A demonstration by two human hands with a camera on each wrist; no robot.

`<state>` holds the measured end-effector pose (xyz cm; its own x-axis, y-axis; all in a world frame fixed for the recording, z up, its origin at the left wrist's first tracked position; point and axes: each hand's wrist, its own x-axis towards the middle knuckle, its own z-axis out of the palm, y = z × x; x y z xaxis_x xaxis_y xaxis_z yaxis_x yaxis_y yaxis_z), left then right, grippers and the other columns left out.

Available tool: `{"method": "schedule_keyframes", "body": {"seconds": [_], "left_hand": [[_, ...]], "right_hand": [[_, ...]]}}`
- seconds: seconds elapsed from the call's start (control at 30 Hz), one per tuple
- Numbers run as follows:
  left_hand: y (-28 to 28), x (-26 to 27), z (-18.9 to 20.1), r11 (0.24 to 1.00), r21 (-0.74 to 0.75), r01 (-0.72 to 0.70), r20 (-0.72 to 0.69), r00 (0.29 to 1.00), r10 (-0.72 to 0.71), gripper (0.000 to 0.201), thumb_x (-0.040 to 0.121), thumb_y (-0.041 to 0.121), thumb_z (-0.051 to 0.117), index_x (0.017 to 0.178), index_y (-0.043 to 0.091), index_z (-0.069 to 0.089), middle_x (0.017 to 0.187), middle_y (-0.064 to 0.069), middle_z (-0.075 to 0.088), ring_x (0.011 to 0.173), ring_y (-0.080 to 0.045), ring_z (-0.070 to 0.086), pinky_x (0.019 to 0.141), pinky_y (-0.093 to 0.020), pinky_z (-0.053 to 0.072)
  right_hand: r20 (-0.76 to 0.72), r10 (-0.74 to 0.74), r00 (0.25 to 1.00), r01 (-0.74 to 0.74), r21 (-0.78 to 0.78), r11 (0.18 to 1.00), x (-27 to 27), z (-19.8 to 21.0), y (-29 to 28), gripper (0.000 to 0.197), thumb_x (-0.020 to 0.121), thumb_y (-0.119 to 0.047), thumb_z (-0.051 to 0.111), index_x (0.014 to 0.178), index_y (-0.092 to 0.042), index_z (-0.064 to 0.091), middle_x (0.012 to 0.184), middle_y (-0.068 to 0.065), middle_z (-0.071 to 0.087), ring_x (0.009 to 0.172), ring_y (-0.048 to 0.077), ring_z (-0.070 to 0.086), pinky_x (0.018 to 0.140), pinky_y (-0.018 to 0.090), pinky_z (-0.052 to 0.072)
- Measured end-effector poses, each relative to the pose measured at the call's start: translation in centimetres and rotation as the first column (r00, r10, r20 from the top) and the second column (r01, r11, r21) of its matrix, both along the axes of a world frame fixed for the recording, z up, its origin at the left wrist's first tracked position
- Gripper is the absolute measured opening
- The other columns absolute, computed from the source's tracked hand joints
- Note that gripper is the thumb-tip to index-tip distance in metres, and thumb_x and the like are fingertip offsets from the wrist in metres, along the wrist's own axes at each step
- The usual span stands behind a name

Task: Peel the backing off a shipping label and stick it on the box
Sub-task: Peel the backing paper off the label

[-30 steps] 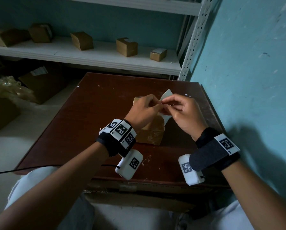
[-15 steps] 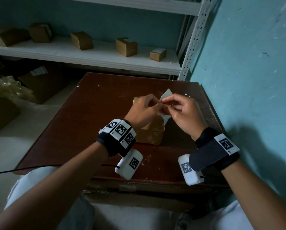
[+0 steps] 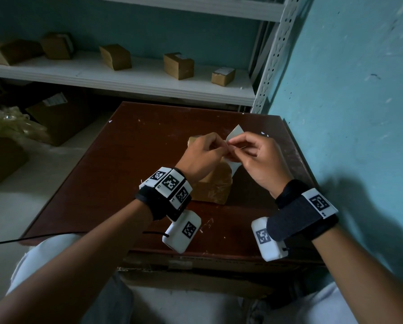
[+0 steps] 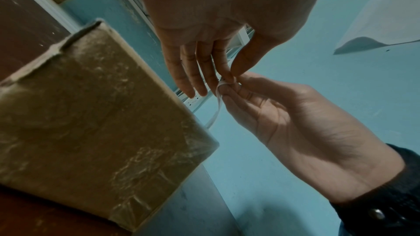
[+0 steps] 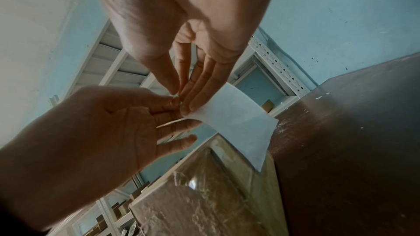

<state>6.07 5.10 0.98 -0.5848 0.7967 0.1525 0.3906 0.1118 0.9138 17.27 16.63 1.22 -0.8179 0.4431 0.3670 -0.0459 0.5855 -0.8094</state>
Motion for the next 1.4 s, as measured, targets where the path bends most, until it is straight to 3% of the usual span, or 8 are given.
{"method": "schedule_keyframes", "body": {"seconds": [0.23, 0.73, 1.1, 1.4], "left_hand": [[0.00, -0.05, 0.03, 1.000, -0.004, -0.002, 0.000, 1.000, 0.002, 0.012, 0.094, 0.019, 0.053, 0.095, 0.010, 0.060, 0.102, -0.010, 0.065, 0.094, -0.023, 0.063, 0.084, -0.040, 0.053], [0.03, 0.07, 0.00, 1.000, -0.004, -0.003, -0.036, 0.999, 0.003, 0.010, 0.095, 0.019, 0.053, 0.095, 0.011, 0.059, 0.099, -0.005, 0.065, 0.090, -0.016, 0.063, 0.076, -0.027, 0.052], [0.00, 0.14, -0.08, 1.000, 0.004, 0.000, -0.025, 1.000, 0.000, 0.006, 0.095, 0.017, 0.053, 0.092, 0.015, 0.058, 0.097, -0.002, 0.065, 0.086, -0.008, 0.062, 0.069, -0.017, 0.046], [0.05, -0.01, -0.14, 1.000, -0.008, -0.004, -0.058, 0.998, 0.003, 0.009, 0.095, 0.018, 0.052, 0.095, 0.012, 0.059, 0.101, -0.006, 0.064, 0.090, -0.015, 0.062, 0.076, -0.026, 0.052]], "right_hand": [[0.003, -0.003, 1.000, 0.003, 0.016, 1.000, -0.10, -0.20, 0.27, 0.013, 0.093, -0.009, 0.061, 0.102, -0.010, 0.070, 0.099, 0.002, 0.071, 0.094, 0.015, 0.070, 0.085, 0.041, 0.058], [0.012, -0.001, 1.000, 0.000, 0.016, 1.000, 0.05, -0.07, 0.19, 0.017, 0.092, -0.002, 0.059, 0.103, -0.009, 0.069, 0.102, 0.003, 0.071, 0.095, 0.013, 0.070, 0.084, 0.037, 0.059], [0.009, 0.000, 1.000, 0.000, -0.002, 1.000, 0.19, 0.21, -0.19, 0.018, 0.091, 0.001, 0.058, 0.101, -0.010, 0.068, 0.102, 0.002, 0.070, 0.092, 0.009, 0.070, 0.083, 0.027, 0.059], [0.009, 0.006, 1.000, -0.006, 0.021, 1.000, 0.13, -0.04, 0.12, 0.018, 0.091, 0.000, 0.058, 0.102, -0.009, 0.068, 0.102, 0.003, 0.070, 0.094, 0.012, 0.070, 0.084, 0.035, 0.059]]}}
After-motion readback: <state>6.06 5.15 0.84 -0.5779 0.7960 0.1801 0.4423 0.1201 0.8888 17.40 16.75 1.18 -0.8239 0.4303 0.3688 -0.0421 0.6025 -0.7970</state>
